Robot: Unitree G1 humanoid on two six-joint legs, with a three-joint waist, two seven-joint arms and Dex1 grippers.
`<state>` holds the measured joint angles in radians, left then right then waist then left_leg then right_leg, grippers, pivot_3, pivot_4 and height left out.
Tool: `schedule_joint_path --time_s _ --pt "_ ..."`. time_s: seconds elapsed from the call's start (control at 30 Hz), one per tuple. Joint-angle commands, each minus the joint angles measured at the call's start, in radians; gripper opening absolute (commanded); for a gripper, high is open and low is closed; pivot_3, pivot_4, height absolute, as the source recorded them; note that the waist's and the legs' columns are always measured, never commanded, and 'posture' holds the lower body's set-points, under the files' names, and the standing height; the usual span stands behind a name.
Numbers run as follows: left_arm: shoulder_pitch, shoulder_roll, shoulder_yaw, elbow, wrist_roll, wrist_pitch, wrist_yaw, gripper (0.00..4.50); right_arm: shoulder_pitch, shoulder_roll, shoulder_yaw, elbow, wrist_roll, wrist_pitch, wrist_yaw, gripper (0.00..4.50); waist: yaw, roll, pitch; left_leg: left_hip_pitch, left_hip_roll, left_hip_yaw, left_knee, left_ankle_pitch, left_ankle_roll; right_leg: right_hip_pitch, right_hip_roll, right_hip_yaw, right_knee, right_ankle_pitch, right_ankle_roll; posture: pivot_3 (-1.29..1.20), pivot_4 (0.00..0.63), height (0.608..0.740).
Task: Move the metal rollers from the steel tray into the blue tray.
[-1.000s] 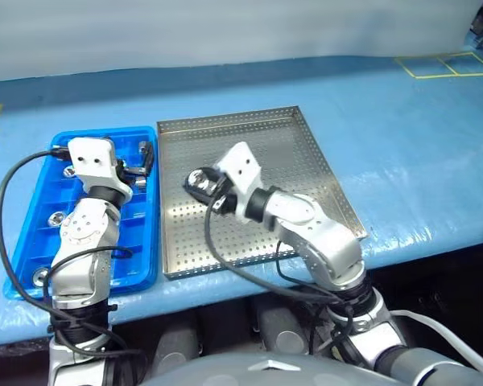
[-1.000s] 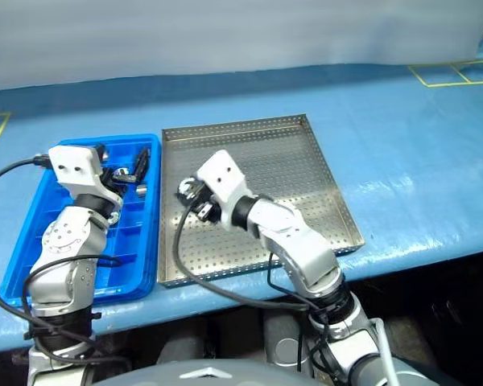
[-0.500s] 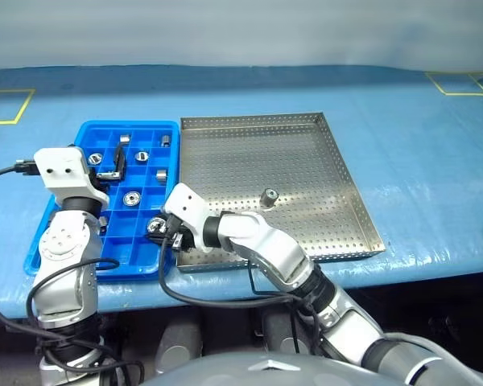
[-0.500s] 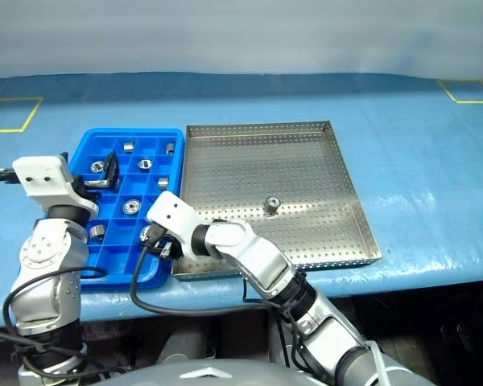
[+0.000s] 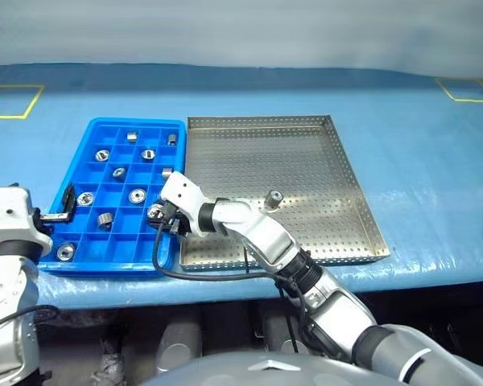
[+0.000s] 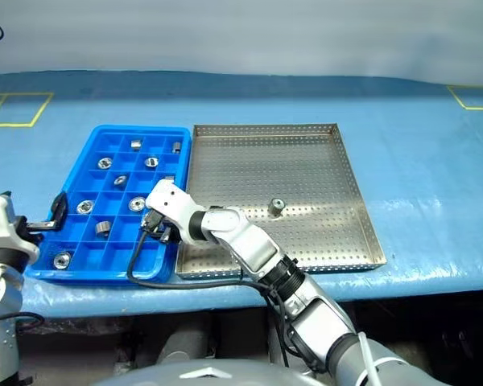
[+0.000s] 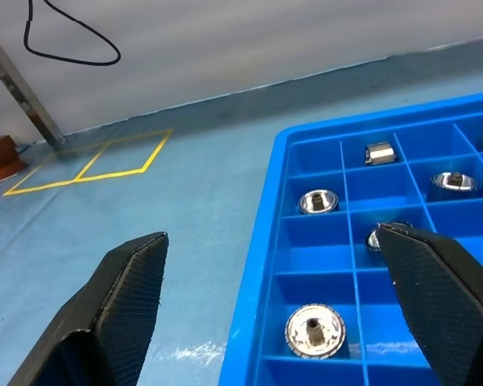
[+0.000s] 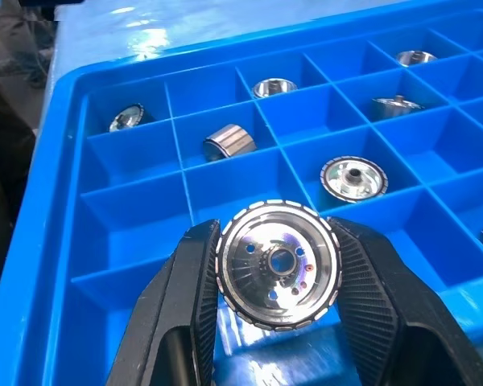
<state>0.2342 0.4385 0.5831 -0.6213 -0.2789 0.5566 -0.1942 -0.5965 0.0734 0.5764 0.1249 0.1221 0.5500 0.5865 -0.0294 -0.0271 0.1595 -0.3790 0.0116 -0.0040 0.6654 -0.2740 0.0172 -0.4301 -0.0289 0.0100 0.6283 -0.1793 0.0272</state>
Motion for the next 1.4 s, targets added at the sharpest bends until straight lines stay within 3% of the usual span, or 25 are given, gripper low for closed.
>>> schedule_joint_path --time_s 0.03,0.43,0.6,0.87,1.2,1.4 --pt "0.003 0.024 0.029 -0.062 -0.024 0.004 -0.027 4.5 -0.022 0.026 -0.014 0.015 -0.006 -0.041 0.014 1.7 0.005 0.0 0.0 0.0 0.0 0.0 0.0 0.0 0.0 0.0 0.0 0.0 0.0 0.0 0.0 0.04 0.15 0.74" --pt "0.004 0.021 -0.01 -0.093 -0.028 0.018 -0.042 4.5 -0.063 0.053 -0.073 0.163 -0.035 -0.091 0.023 1.7 0.009 0.0 0.0 0.0 0.001 0.0 -0.001 0.001 -0.001 0.0 0.001 0.0 0.0 -0.001 -0.001 0.04 0.15 0.74" --pt "-0.009 0.025 -0.012 -0.082 -0.028 0.016 -0.04 4.5 -0.029 0.051 -0.068 0.084 -0.025 -0.075 0.04 3.19 0.009 0.0 0.0 0.0 0.0 0.0 -0.001 0.001 -0.001 0.0 0.001 0.0 0.0 -0.001 -0.001 0.03 0.15 0.74" --pt "-0.053 0.03 -0.057 -0.055 -0.027 0.015 -0.048 4.5 0.02 0.021 -0.08 -0.09 -0.028 -0.045 0.019 3.19 0.005 0.0 0.0 0.0 0.0 0.0 -0.001 0.001 -0.001 0.0 0.001 0.0 0.0 -0.001 -0.001 0.0 0.15 0.74" --pt "-0.196 -0.041 -0.283 0.003 -0.026 -0.006 -0.038 4.5 0.07 -0.17 -0.326 -0.223 -0.122 -0.002 -0.204 3.19 0.007 -0.001 -0.001 0.0 -0.002 0.0 0.0 0.0 0.0 0.001 -0.001 0.0 -0.001 0.0 0.0 -0.06 0.15 0.74" --pt "-0.279 -0.061 -0.38 0.063 -0.017 -0.025 -0.06 4.5 0.169 -0.239 -0.416 -0.295 -0.12 0.082 -0.262 3.19 -0.019 0.0 0.0 0.0 -0.002 0.002 -0.002 0.0 0.0 0.0 0.002 0.001 0.0 0.002 0.003 -0.1 0.15 0.74"
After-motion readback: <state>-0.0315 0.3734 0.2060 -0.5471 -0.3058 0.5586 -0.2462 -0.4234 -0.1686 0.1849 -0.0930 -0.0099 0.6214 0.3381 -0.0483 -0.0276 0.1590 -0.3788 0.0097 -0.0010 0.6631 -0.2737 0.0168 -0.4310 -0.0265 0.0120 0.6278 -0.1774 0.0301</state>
